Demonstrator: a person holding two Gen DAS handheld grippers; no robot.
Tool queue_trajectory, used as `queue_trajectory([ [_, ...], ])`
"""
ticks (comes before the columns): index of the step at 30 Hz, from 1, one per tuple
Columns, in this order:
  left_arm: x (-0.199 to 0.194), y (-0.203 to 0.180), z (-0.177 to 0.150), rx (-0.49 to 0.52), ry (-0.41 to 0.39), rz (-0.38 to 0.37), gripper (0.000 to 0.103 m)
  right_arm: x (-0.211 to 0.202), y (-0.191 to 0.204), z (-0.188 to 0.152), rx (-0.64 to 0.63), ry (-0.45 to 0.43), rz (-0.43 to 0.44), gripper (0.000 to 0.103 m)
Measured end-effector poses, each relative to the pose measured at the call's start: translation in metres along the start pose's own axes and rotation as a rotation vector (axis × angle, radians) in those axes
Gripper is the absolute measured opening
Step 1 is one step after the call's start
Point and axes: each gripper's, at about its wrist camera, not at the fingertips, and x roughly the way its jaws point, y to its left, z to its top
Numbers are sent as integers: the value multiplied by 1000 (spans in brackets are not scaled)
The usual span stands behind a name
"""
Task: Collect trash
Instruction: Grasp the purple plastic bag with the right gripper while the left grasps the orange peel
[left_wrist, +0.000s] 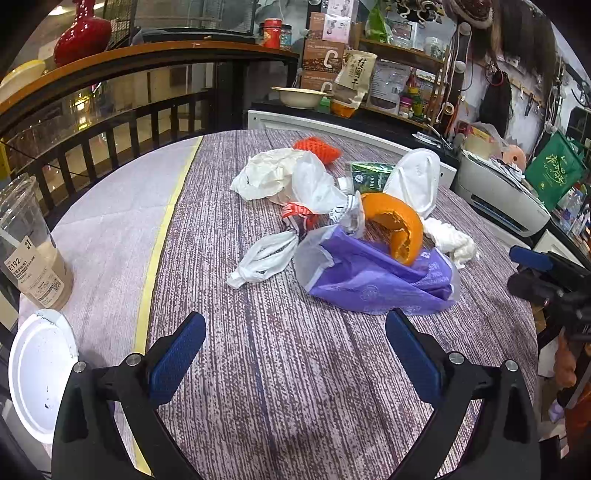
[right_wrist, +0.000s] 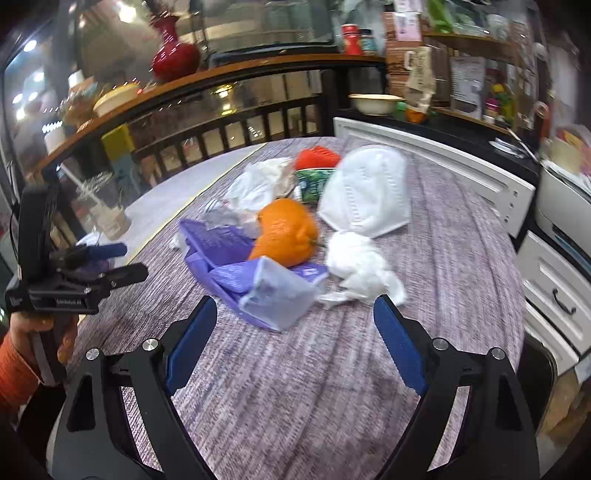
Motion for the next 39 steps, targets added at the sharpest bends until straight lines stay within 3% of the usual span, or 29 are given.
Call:
queue_trajectory([
  [7,11,12,1,-11,41,23,96,39,39,7,-189,82,46,86],
  [12,11,14,-2,-19,51,12,96,67,53,8,-309,138,-9,84],
  [14,11,14,-2,-18,51,13,96,75,53,7,-337,150,-52,63],
  [17,14,15,-3,-18,58,8,96,77,54,5,-374,146,-72,41],
  [20,18,14,-3,-10,64,13,96,75,55,4,-389,143,-74,28],
  [22,19,14,-3,-10,67,11,96,71,55,4,-380,136,-61,26],
  [31,18,14,1,2,57,15,96,29,34,12,-173,95,169,24],
  [36,21,1,4,5,58,-40,96,-8,21,16,-90,4,190,24],
  [39,27,-18,9,27,66,-92,88,-30,9,17,-42,-49,179,24],
])
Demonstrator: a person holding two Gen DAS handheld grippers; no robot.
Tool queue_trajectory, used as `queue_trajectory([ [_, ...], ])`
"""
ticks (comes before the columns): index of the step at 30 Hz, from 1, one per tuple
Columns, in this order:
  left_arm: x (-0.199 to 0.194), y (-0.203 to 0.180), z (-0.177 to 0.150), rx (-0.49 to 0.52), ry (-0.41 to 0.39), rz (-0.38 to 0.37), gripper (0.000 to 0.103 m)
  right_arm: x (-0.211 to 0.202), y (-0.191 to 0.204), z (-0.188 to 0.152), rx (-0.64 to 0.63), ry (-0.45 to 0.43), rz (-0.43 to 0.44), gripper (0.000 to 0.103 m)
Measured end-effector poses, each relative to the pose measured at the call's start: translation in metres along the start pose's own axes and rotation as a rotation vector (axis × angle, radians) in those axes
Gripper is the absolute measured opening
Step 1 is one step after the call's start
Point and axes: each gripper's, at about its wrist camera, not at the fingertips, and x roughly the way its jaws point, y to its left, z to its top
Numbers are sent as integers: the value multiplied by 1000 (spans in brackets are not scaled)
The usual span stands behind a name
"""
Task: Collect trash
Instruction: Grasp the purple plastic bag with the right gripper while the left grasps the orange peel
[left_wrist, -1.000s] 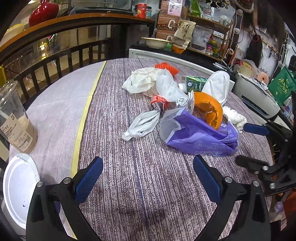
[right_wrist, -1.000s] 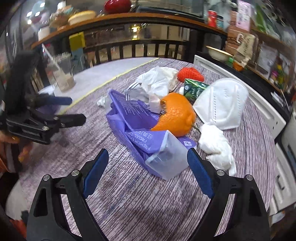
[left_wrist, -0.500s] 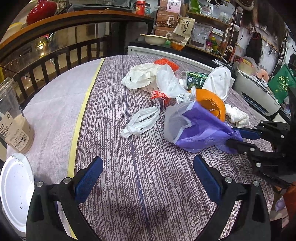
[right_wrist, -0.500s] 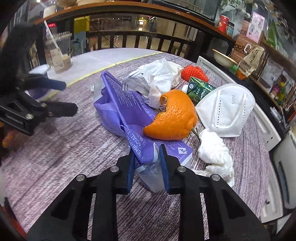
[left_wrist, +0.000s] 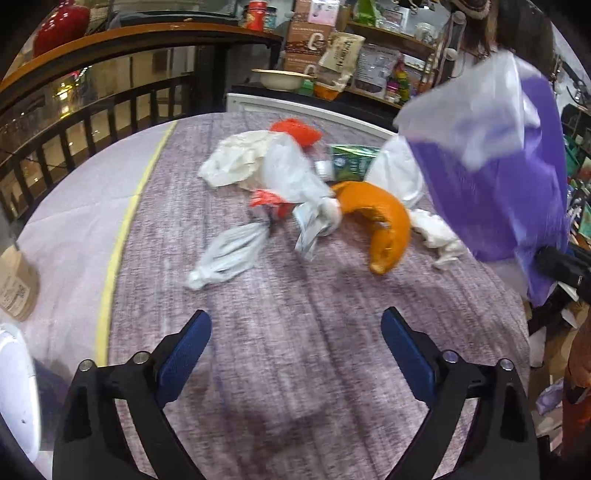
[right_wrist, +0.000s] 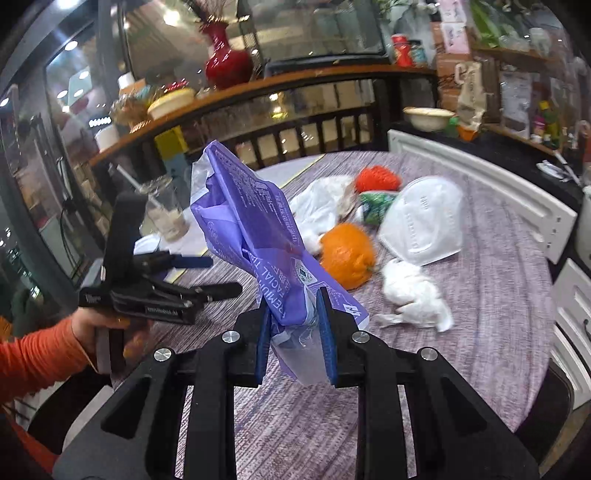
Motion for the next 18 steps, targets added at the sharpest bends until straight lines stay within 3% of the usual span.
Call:
queue_trajectory([
  [4,9,-28,7,42,-4,-42,77,-25,-11,-3,28,-55,-59,24],
  [11,30,-71,33,108,-1,-67,70,-47,-39,-19,110,-83,-121,24],
  [18,75,-77,56,100,84,-11,60,-58,-54,-38,172,-82,-140,24],
])
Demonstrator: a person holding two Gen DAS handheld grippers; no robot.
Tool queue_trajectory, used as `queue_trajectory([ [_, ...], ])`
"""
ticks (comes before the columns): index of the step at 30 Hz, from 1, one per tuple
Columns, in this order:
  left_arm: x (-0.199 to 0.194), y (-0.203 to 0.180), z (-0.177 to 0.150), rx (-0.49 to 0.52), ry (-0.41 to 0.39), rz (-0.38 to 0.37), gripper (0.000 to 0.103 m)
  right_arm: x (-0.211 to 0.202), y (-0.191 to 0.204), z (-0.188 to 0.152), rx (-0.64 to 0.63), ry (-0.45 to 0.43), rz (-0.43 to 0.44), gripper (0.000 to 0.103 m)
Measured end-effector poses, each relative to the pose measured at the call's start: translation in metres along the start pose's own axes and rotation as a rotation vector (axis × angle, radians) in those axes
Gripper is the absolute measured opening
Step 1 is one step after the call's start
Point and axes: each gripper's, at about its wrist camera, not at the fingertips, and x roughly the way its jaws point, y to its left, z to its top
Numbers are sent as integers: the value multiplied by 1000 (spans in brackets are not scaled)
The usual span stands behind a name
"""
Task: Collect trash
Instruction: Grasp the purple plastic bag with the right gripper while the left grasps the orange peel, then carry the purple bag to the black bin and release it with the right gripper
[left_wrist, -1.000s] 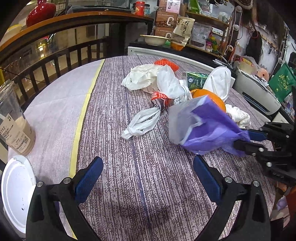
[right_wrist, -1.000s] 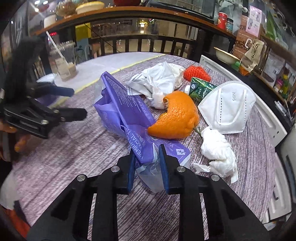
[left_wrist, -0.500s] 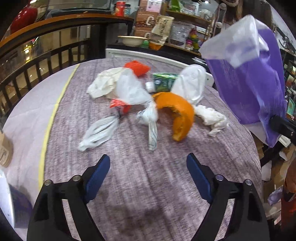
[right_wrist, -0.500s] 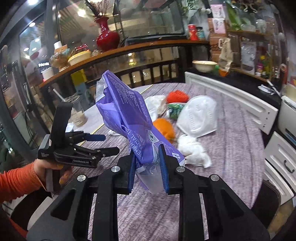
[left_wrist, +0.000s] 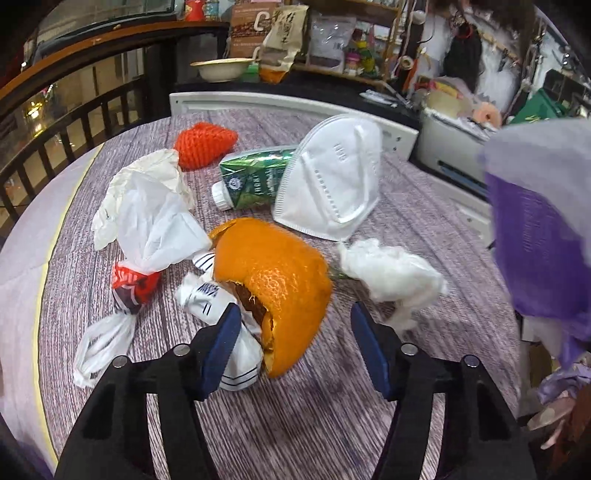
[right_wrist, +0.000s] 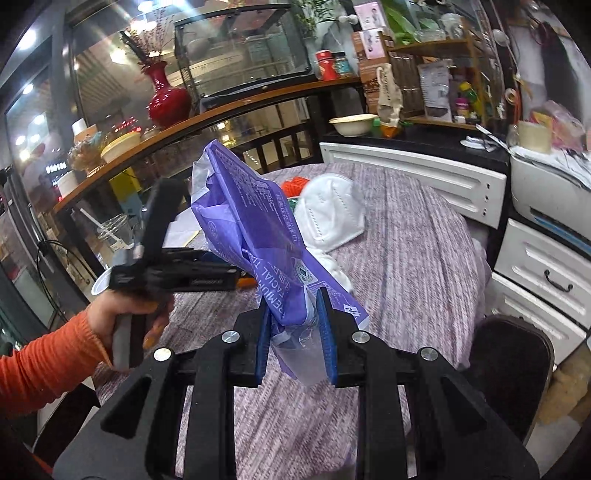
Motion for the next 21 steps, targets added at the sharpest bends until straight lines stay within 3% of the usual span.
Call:
queue_trajectory([
  [5,14,1,1,-17,27,-21,39,-8,-15,-9,32,-3,-19,24],
  [11,5,-5,-2,-3,-15,-28,27,-14,-30,-17,85,-11,-32,24],
  [21,-35,0,-2,-8,-83,-115,18,-14,-44,-27,129,-13,-38,24],
])
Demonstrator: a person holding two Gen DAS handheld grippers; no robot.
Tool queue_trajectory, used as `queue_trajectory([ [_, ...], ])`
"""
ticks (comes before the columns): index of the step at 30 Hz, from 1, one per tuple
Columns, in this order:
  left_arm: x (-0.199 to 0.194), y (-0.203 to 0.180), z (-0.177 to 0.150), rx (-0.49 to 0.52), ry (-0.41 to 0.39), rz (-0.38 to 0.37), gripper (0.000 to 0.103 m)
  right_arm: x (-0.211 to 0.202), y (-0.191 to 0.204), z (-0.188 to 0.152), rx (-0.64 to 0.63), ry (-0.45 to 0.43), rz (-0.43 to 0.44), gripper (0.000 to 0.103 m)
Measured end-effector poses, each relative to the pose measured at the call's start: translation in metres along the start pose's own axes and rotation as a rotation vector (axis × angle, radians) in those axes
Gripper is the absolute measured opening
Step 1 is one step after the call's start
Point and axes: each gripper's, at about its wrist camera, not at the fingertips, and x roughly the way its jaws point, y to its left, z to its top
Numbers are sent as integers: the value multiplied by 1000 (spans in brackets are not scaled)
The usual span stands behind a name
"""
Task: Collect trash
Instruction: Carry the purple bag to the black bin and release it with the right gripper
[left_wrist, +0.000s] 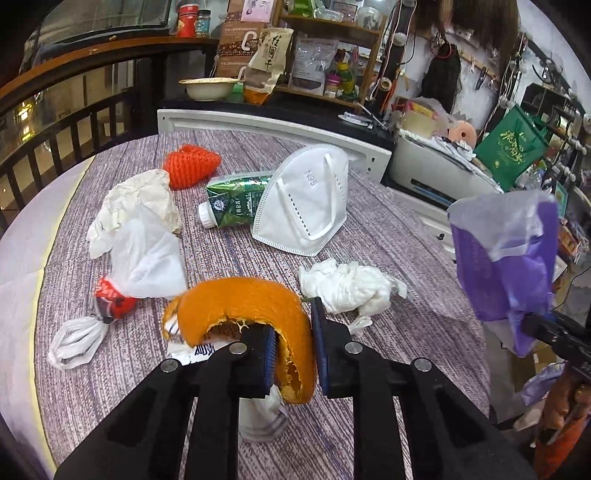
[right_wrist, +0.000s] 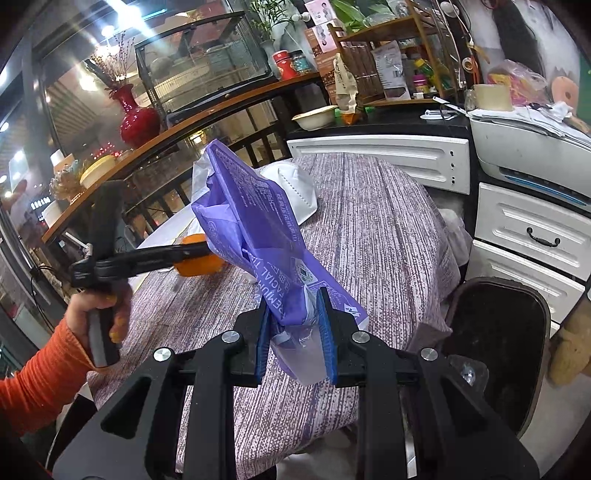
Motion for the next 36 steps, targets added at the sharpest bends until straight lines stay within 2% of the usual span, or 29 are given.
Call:
queue_trajectory([
  [4,-12,11,0,-55,9,-58,17,-2,1,-1,3,-7,5,24],
  [9,-15,8,-20,-33,36,-51,17,-3,3,-3,1,-7,8,24],
  [13,-25,7,-25,-24,6,-34,17,-4,0,-3,4,-7,2,24],
  [18,-31,2,-10,-22,-34,-50,16,-9,-2,-2,14,-21,-8,24],
  [26,-45,-52,10,52,-121,-102,16,-30,-25,-9,47,-74,-97,24],
  [31,-48,-99,13,97,-151,-178,16,-48,-73,-18,156,-106,-209,24],
  [36,-31,-151,14,135,-128,-262,16,-39,-126,-39,258,-47,-352,24],
])
